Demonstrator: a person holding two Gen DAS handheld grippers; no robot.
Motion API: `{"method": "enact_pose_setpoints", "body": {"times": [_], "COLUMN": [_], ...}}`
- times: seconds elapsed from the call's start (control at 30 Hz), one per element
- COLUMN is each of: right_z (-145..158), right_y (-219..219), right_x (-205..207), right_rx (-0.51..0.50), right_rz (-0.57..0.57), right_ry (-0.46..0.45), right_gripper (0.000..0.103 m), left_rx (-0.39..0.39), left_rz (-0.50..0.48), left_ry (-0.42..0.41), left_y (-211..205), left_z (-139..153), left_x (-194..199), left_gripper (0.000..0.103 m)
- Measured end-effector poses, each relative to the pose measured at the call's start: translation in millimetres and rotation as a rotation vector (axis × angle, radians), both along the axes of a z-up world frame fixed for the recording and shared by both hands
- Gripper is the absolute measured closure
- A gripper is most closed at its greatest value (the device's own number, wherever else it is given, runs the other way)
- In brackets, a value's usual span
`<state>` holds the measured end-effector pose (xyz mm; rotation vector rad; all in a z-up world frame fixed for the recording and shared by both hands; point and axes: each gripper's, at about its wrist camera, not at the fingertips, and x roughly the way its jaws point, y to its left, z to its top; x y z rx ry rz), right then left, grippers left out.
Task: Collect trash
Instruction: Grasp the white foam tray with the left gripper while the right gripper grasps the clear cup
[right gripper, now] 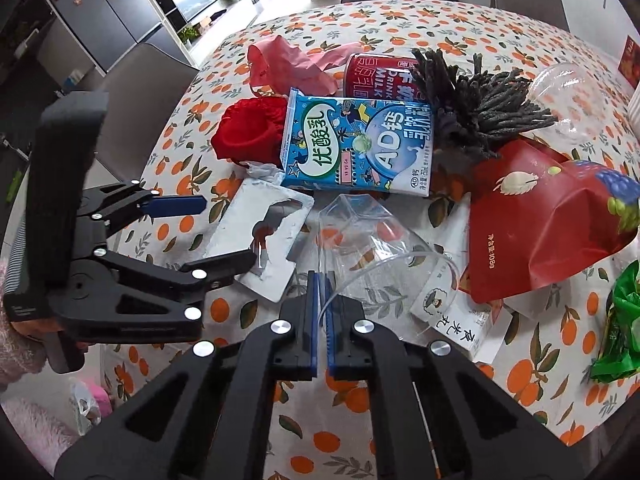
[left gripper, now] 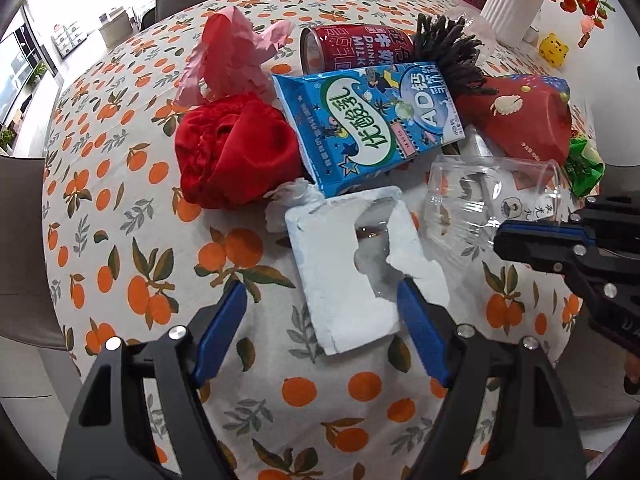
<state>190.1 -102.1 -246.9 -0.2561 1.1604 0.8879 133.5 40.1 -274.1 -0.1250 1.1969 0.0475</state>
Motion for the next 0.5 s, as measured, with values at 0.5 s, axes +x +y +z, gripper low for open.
{"method": "enact_pose_setpoints", "body": {"times": [0.5], "right_z": [9], "right_y": [-4], "right_x": [-3], "right_rx": [0.011], "right_rz": [0.002], "right_ry": [-0.013], "right_gripper": [0.100], "left_rx": [0.002], "left_rz": [-0.005], "left_ry": [0.010], "left_y": [-1], "left_z": [-16], "left_x": [7], "left_gripper": [0.064]}}
